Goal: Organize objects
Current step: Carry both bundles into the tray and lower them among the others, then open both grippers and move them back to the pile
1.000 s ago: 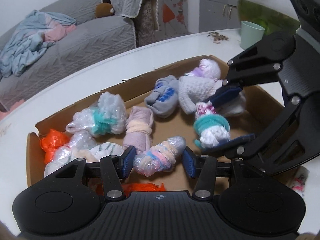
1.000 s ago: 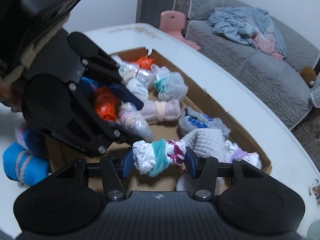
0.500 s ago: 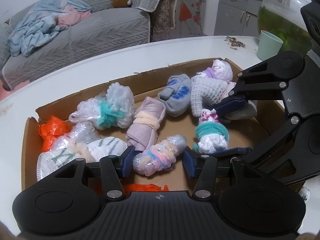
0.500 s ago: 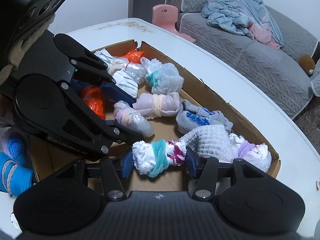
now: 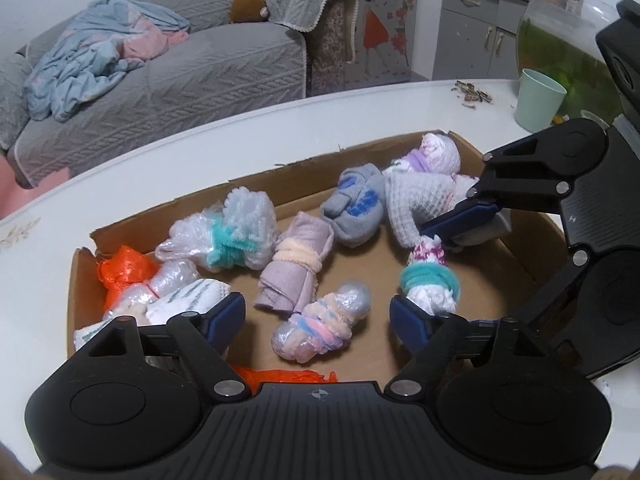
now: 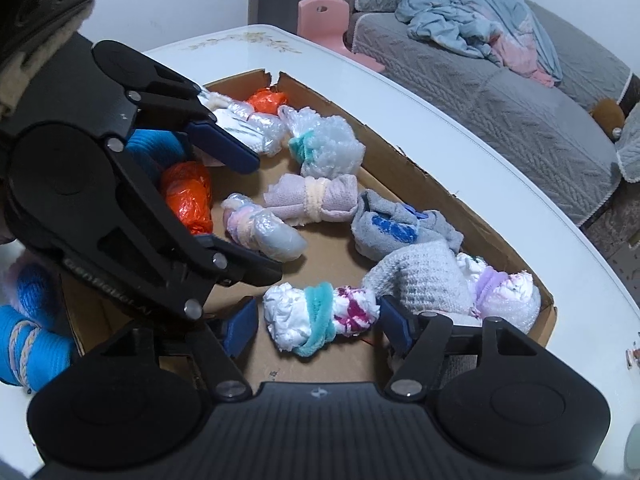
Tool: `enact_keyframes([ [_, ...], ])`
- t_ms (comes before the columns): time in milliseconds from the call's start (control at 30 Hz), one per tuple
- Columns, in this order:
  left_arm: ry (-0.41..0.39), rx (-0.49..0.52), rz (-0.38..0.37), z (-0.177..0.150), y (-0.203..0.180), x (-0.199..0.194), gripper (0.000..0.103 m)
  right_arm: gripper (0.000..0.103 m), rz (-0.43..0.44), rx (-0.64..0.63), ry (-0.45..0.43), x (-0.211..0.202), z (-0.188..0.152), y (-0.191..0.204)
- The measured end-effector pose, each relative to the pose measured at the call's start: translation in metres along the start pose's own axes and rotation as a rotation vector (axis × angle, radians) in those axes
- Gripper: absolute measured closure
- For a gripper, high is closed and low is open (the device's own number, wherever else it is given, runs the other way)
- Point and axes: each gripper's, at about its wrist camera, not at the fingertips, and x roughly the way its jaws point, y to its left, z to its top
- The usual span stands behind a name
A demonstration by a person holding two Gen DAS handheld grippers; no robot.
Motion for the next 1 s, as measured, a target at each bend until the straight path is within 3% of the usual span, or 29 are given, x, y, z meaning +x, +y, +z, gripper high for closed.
enact_keyframes([
  [400, 0.019, -0.187, -0.028, 0.007, 0.015, -0.016, 0.014, 0.023, 0.0, 0.193, 0.029, -0.009, 0.012, -0.012],
  [500, 0.017, -0.241, -0.033, 0.007, 0.019, -0.022, 0.008, 0.017, -0.009, 0.23, 0.027, -0.013, 0.013, -0.013],
  [600, -0.008, -0.259, -0.017, 0.007, 0.021, -0.033, 0.002, 0.009, -0.027, 0.266, 0.008, -0.025, 0.013, -0.013],
  [833, -0.057, -0.283, 0.003, 0.002, 0.021, -0.068, 0.001, 0.005, -0.029, 0.355, -0.051, -0.06, 0.008, -0.01],
  [1000, -0.078, -0.301, 0.025, -0.021, 0.023, -0.097, 0.001, 0.004, -0.065, 0.399, -0.089, -0.085, -0.001, 0.007],
])
